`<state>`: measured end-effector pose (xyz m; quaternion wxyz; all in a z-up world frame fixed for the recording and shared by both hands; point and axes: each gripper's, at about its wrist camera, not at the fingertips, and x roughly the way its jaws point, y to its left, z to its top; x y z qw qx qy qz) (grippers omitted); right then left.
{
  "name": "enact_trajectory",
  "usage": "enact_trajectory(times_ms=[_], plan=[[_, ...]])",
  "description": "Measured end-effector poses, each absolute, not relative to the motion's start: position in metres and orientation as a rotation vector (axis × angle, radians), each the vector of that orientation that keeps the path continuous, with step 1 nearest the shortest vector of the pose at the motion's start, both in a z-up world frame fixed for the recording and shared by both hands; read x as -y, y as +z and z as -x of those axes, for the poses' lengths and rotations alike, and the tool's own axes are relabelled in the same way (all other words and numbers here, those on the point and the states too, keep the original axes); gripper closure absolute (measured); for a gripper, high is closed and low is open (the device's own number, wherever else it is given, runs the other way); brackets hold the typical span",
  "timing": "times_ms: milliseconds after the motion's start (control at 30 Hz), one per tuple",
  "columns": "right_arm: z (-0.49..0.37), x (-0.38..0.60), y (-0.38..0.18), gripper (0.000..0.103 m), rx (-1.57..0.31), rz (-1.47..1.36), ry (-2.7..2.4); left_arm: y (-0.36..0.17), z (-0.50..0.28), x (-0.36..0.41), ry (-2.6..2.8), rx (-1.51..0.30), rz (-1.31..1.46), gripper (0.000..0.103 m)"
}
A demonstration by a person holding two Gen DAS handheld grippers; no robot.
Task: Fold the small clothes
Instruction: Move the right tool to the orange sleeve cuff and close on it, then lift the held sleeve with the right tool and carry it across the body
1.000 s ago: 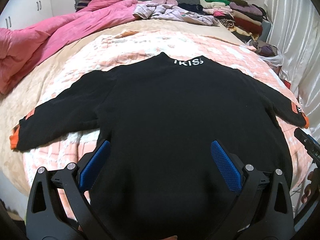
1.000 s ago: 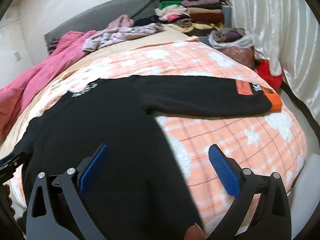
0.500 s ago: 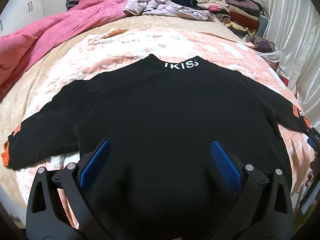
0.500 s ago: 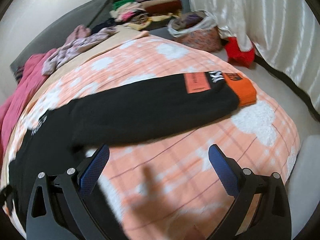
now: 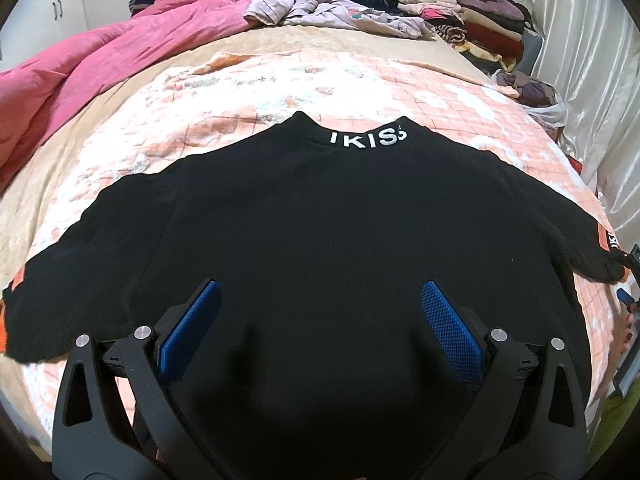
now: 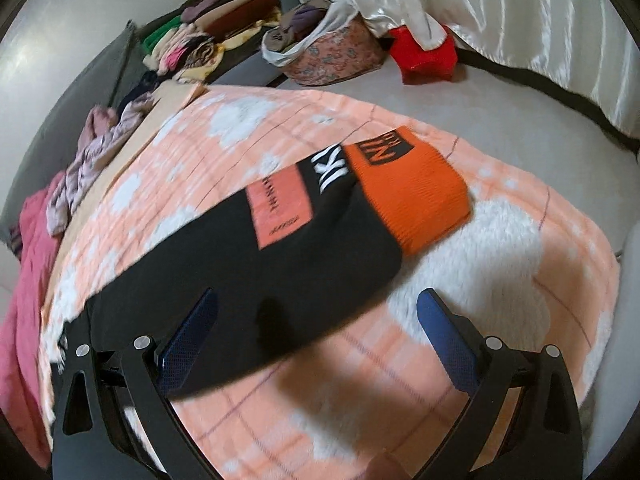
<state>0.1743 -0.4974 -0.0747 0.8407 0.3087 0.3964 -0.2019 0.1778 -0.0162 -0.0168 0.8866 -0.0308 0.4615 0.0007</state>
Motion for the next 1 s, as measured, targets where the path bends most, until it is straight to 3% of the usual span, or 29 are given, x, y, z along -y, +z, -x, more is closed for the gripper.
enact_trajectory(times_ms=[400,500,567,733,1000], plan=[[-0.184,0.545,-0.085,0.004,-0.707,-0.848,-0.380,-0.026,-0.214,0.020,-0.004,-0.969,0.086,0.009],[-0.181,0.552,-0.085,0.008,-0.674,-0.865,-0.330,-0.028,-0.220,0.021,0.005,-0.972,0.098,0.009],[-0.179,0.556,-0.084,0.037,-0.666,-0.856,-0.312,-0.029,-0.221,0.021,0.000,-0.972,0.122,0.009],[-0.170,0.562,-0.083,0.081,-0.643,-0.876,-0.277,-0.030,-0.219,0.023,-0.022,-0.970,0.112,0.009],[-0.170,0.505,-0.033,0.088,-0.564,-0.722,-0.152,-0.024,-0.218,0.009,-0.031,-0.960,0.132,0.009]])
